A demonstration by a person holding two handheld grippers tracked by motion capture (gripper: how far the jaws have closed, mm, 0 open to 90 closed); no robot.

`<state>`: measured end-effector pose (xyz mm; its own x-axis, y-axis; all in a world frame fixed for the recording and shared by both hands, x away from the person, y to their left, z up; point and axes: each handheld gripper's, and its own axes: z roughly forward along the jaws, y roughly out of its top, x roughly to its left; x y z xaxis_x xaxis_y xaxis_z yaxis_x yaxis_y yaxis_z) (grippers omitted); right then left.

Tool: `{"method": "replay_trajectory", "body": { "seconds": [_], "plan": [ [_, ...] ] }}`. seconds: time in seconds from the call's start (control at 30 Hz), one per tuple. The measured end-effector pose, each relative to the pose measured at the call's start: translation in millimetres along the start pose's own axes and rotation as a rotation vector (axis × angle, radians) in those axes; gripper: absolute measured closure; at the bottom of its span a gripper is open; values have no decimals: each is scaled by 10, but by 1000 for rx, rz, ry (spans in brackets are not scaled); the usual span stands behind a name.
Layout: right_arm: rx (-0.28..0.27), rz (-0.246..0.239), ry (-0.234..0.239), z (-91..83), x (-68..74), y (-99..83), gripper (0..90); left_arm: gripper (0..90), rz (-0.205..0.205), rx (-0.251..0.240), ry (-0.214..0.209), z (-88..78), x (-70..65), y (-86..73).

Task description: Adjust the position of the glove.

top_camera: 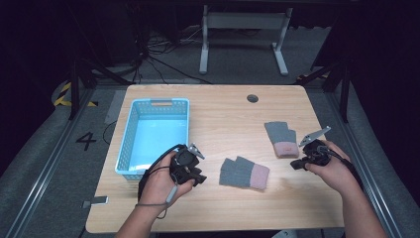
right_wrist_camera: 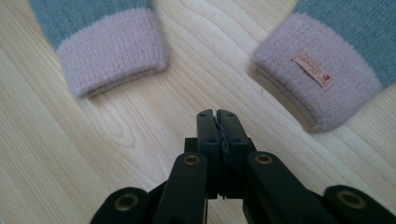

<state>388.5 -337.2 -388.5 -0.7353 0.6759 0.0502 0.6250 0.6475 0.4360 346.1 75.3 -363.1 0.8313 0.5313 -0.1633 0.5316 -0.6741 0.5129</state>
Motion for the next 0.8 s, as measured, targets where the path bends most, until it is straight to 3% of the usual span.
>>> {"method": "replay_trajectory", "body": {
  "seconds": [0.13,0.17,0.23,0.3,0.53,0.63,0.8],
  "plan": [
    [-12,4,4,-14,22,5,900,740,4,1,1,-2,-5,5],
    [-17,2,4,-22,45,12,900,865,24,6,-16,0,-18,6],
    [-20,-2,6,-25,56,16,900,900,28,4,-8,-2,-29,10],
    [-26,-7,10,-30,78,24,900,900,23,-3,1,-2,-50,22],
    [-53,-7,25,-25,141,50,900,900,40,5,-31,71,-97,65],
    [-77,-17,47,11,202,85,900,900,63,25,-54,181,-165,109],
    [-95,-42,74,87,300,156,900,900,75,39,-53,379,-193,140]
  ]
}}
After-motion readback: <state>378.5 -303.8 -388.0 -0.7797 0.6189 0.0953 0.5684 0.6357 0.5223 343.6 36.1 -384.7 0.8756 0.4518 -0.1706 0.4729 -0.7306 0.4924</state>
